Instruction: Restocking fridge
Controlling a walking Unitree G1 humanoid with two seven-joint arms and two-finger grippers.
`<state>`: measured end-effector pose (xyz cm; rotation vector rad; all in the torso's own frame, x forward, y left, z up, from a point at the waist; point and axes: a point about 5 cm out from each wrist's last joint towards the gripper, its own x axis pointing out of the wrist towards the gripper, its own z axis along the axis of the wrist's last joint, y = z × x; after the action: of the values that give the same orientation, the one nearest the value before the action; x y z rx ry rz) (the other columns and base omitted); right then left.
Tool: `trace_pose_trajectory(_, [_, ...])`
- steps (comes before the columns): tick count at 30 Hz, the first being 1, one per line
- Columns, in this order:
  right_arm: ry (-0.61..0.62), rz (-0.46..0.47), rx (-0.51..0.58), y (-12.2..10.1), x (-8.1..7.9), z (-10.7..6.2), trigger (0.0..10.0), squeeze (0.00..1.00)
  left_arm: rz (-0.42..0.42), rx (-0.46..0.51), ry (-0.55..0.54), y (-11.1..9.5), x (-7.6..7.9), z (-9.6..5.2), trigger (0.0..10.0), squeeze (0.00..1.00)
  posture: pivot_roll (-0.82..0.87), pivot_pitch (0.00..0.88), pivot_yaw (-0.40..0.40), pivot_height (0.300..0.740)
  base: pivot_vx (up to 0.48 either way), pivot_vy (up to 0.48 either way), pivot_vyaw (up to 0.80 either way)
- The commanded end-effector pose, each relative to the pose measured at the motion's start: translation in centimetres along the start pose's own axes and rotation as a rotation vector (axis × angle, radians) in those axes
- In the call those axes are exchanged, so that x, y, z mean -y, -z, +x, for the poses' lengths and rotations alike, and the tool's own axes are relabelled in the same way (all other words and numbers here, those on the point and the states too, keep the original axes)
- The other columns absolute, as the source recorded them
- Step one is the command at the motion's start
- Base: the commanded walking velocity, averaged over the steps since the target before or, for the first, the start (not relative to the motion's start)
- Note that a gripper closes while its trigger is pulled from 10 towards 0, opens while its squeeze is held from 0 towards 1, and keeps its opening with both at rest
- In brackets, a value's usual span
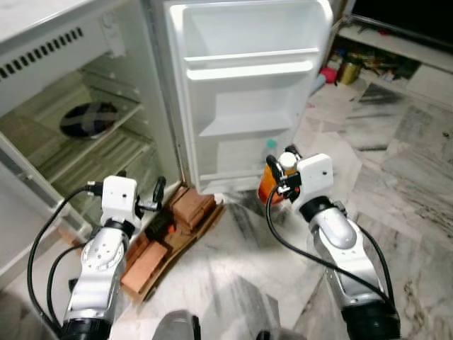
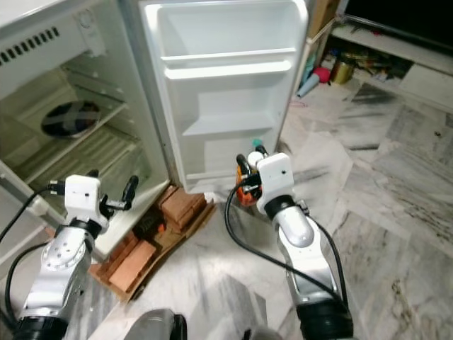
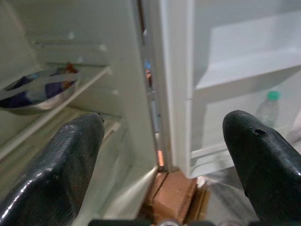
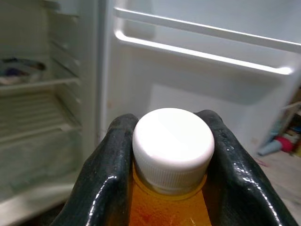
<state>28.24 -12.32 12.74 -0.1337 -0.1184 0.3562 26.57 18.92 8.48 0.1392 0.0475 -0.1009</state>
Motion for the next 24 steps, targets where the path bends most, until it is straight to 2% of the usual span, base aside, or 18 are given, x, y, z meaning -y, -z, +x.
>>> trace_pose_trajectory(1, [0.005, -0.01, 0.018, -0.32, 0.4, 0.01, 10.0, 0.0, 0.005, 0.002, 0.015, -0.02, 0.32, 0.12, 10.0, 0.0, 0.03, 0.074, -0.017, 0.74, 0.33, 0.33, 0.0])
trace_pose_trajectory(24, [0.019, -0.025, 0.014, -0.28, 0.63, 0.1, 10.0, 0.0, 0.024, 0.001, 0.033, 0.12, 0.71, 0.16, 10.0, 0.0, 0.03, 0.077, -0.019, 0.74, 0.434, 0.0, 0.0])
